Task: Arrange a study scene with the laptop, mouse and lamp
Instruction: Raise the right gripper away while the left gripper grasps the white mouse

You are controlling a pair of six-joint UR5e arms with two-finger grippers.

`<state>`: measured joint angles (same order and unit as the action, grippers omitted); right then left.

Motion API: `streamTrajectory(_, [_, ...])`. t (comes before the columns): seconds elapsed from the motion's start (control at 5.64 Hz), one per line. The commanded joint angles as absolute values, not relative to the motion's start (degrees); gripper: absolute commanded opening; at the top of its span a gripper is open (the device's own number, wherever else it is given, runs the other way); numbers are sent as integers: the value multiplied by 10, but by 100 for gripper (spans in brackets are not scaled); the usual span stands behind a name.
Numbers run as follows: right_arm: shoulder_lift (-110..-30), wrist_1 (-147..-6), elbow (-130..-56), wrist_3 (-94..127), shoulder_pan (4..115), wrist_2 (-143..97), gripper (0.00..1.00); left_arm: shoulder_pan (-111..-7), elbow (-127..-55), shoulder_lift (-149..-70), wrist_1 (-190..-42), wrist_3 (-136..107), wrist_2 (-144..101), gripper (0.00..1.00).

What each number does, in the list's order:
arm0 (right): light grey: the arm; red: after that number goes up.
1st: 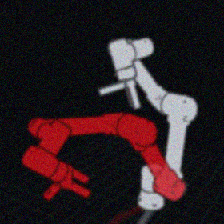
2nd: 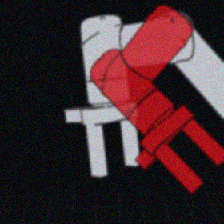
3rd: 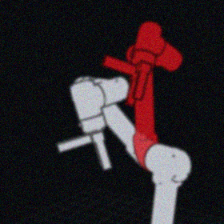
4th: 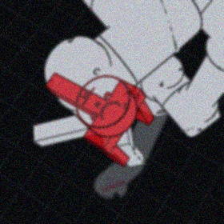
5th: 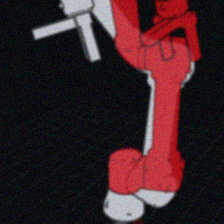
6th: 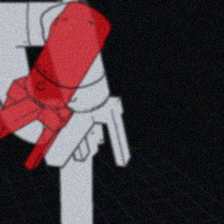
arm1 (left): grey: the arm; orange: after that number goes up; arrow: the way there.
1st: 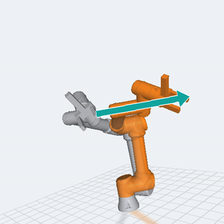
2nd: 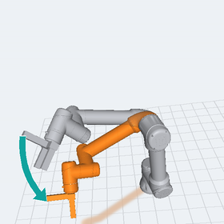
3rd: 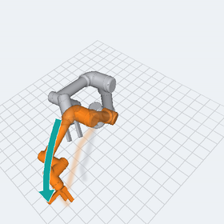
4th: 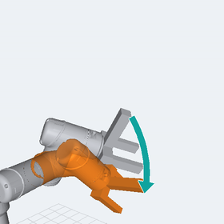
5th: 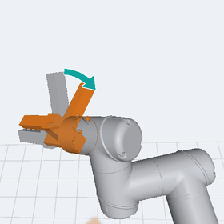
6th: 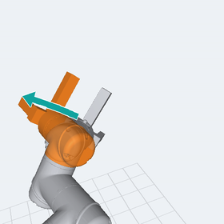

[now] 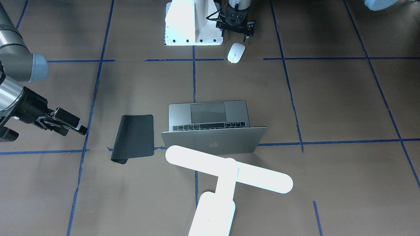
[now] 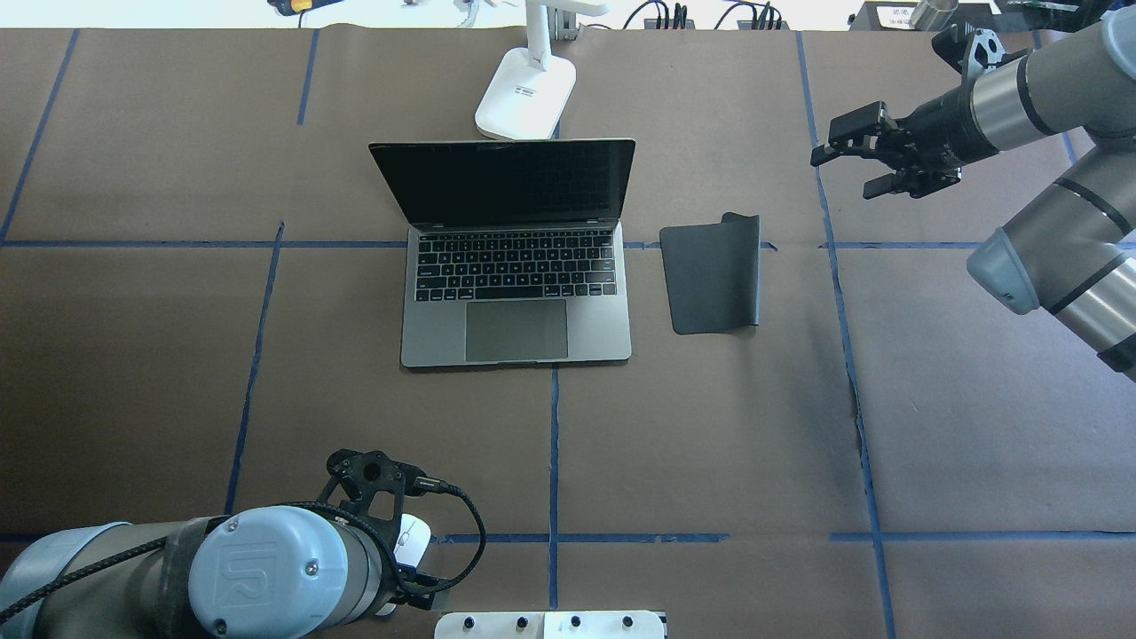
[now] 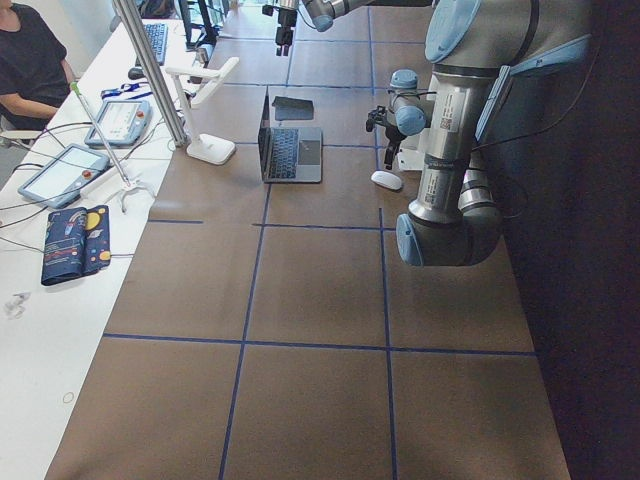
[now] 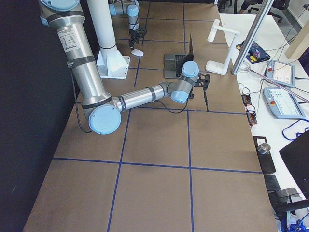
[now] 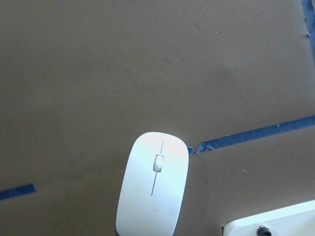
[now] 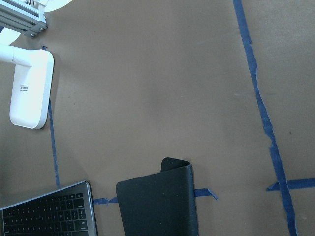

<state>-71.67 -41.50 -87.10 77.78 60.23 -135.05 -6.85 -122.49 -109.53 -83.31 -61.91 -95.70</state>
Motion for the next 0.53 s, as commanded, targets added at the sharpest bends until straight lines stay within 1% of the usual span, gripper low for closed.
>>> streamTrajectory(0.0, [-723, -415, -875, 778, 601, -1350, 100, -71, -1204, -1095, -854, -544, -958, 99])
streamTrajectory(0.35, [-724, -416, -885, 778, 602, -1350, 100, -82, -1192, -1094, -855, -520, -957, 99])
